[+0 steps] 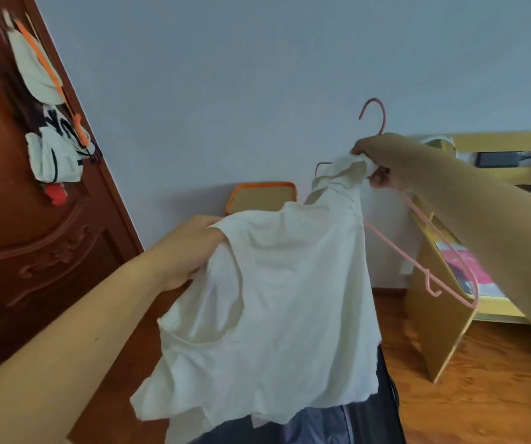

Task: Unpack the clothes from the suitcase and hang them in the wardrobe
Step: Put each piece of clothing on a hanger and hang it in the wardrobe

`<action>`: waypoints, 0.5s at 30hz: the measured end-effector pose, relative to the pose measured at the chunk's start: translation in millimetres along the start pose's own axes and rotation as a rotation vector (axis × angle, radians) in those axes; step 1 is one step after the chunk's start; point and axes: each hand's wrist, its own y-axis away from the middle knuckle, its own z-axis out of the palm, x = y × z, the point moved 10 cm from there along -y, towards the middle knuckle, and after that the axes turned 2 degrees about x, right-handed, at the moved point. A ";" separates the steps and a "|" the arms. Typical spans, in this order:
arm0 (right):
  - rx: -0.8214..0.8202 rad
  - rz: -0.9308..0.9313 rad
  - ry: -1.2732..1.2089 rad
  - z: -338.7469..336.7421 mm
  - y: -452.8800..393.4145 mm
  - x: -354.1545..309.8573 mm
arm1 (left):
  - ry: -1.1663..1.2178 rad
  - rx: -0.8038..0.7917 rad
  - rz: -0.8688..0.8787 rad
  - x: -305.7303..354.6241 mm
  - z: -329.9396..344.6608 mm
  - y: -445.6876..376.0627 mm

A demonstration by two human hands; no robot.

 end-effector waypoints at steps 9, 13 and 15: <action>-0.335 -0.178 0.170 53.2 16.3 31.8 | -0.267 0.040 0.030 51.2 40.4 -32.3; -0.249 -0.232 0.135 39.9 40.9 52.8 | -0.334 -0.035 -0.023 38.3 52.1 -46.4; -0.252 -0.222 0.075 28.5 56.4 64.1 | -0.428 -0.148 -0.113 18.5 64.3 -48.5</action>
